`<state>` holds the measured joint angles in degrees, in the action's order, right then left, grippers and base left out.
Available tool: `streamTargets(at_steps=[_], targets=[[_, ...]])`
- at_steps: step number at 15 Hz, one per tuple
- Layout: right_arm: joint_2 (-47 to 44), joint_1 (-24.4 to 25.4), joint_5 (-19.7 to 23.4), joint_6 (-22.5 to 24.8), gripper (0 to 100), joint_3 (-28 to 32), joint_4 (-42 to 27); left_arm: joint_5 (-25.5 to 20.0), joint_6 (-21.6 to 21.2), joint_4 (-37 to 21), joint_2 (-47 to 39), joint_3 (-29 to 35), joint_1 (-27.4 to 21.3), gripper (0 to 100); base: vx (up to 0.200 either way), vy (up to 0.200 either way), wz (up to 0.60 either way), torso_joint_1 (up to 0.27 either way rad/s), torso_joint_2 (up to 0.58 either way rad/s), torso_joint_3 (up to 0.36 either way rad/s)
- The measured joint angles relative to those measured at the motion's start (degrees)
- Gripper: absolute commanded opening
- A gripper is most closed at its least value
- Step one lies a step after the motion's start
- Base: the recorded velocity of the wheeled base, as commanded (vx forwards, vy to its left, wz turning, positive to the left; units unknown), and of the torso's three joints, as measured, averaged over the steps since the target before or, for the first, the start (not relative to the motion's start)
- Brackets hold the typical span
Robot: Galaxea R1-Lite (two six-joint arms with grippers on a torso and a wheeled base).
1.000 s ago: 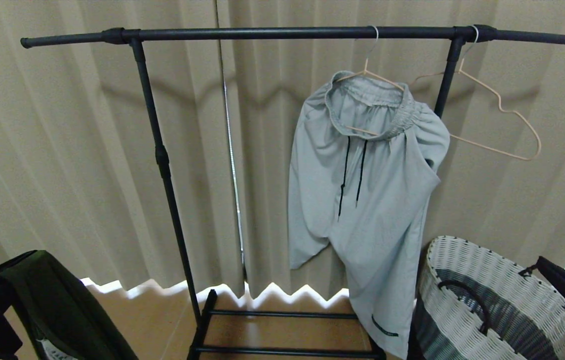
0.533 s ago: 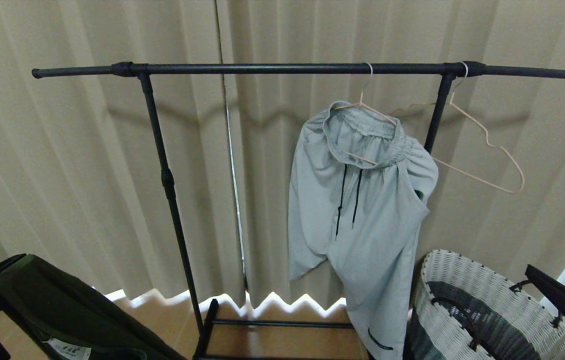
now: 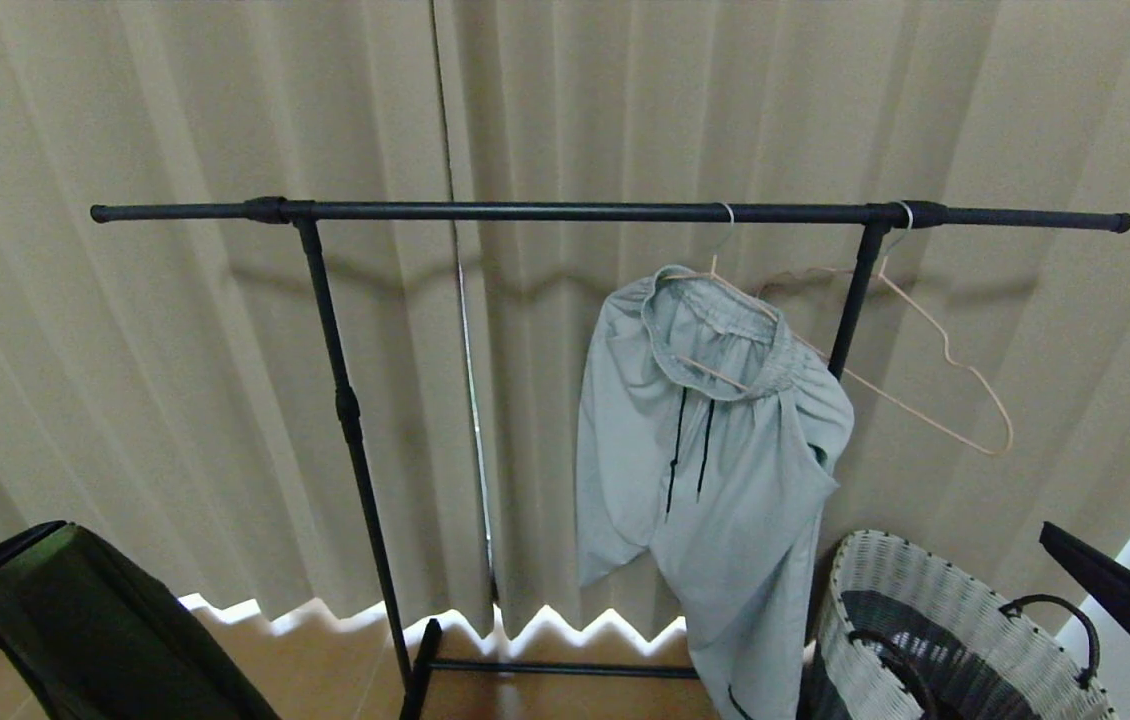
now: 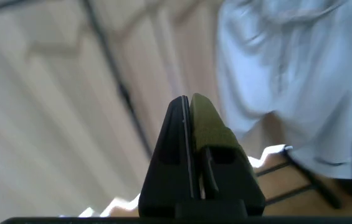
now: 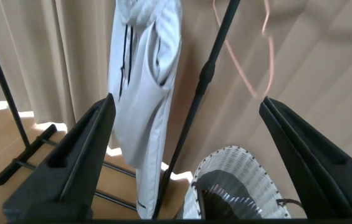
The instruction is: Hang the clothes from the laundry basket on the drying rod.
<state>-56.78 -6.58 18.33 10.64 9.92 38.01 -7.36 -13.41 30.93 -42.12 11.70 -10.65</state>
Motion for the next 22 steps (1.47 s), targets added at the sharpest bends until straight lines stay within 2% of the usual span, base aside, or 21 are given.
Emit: streamTargets(at_steps=[3,6,10,19,22], targets=[[-0.05,0.00,-0.02,-0.20,100,-0.15,0.04,-0.35,0.59,0.02,1.72,-0.07,0.10,0,0.000,0.000,0.00,0.124,-0.32,-0.185],[-0.05,-0.72,-0.13,-0.27,100,-0.15,-0.05,-0.46,3.47,-0.04,2.95,0.26,0.11,0,0.000,0.000,0.00,0.019,-0.05,-0.024],[-0.02,-1.12,-0.16,-0.28,100,-0.17,-0.07,-0.46,3.64,-0.48,3.34,0.54,0.18,0,0.000,0.000,0.00,0.000,0.00,0.000],[0.01,-1.16,-0.20,-0.22,100,-0.11,0.00,-0.44,3.64,-0.55,3.40,0.09,0.18,0,0.000,-0.200,0.00,0.003,0.00,0.004],[0.00,-1.16,-0.20,-0.22,100,-0.11,-0.16,-0.46,3.64,-0.44,3.45,0.06,0.18,0,0.133,-0.133,0.00,0.002,0.00,0.000]])
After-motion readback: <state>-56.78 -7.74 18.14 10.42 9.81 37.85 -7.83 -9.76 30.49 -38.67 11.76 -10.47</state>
